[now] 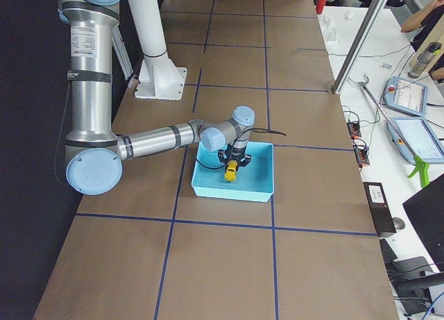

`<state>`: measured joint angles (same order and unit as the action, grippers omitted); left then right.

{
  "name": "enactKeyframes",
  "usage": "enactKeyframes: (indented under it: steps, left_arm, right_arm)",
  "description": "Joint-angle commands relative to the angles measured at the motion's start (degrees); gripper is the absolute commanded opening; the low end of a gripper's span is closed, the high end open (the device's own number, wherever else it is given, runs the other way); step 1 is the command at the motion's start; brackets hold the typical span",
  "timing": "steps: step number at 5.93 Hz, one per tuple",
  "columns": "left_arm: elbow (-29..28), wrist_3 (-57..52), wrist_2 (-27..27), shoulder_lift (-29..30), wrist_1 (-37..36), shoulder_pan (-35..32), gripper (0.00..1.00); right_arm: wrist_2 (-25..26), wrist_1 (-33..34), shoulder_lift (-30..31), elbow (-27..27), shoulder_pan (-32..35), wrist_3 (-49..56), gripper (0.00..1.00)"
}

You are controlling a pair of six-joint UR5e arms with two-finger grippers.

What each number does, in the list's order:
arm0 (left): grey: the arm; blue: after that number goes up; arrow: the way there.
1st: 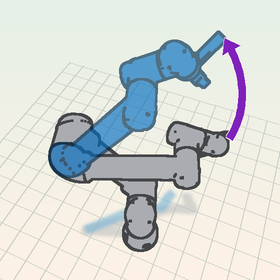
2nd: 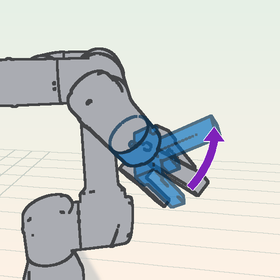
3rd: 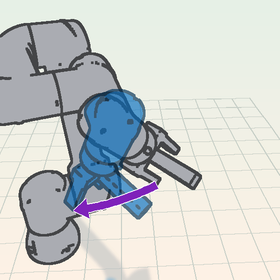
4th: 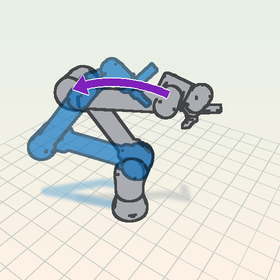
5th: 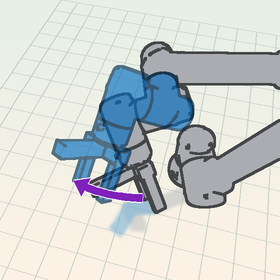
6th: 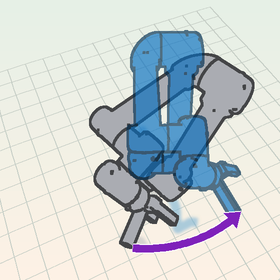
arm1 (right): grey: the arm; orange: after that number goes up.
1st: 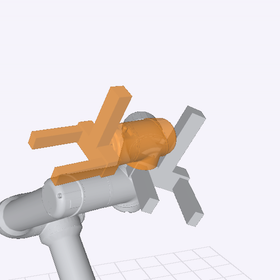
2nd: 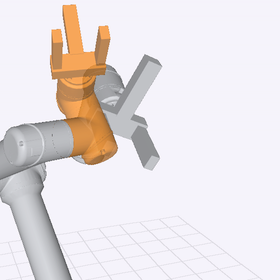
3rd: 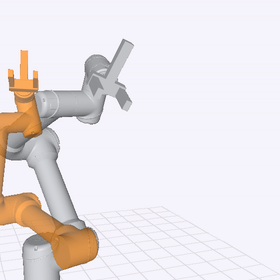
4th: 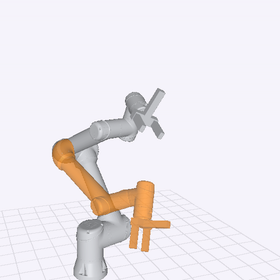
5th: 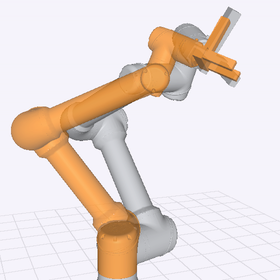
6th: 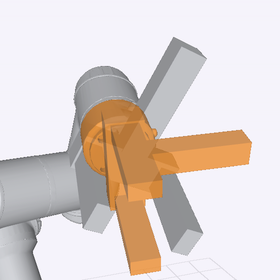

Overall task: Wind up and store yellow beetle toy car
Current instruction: 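Lower the car onto the bin floor with the right gripper, then open the right gripper to release the car in the bin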

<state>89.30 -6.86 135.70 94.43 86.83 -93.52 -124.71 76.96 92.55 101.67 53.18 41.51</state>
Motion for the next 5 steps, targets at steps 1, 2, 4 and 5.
enactKeyframes:
  steps: [1,2,4,5]
  left_arm:
    - [0.0,0.0,0.0,-0.04,0.0,0.0,1.0]
    - [0.0,0.0,0.0,0.05,0.0,0.0,1.0]
    - [0.0,0.0,0.0,-0.04,0.0,0.0,1.0]
    - [0.0,0.0,0.0,-0.04,0.0,0.0,1.0]
  right_arm:
    - [-0.1,-1.54,-0.09,0.37,0.0,-0.64,1.0]
    - [-0.1,-1.64,0.0,0.45,0.0,-0.29,1.0]
    - [-0.19,-1.64,0.61,4.04,0.52,-0.55,1.0]
    - [-0.8,-1.64,0.26,5.71,2.87,-0.64,1.0]
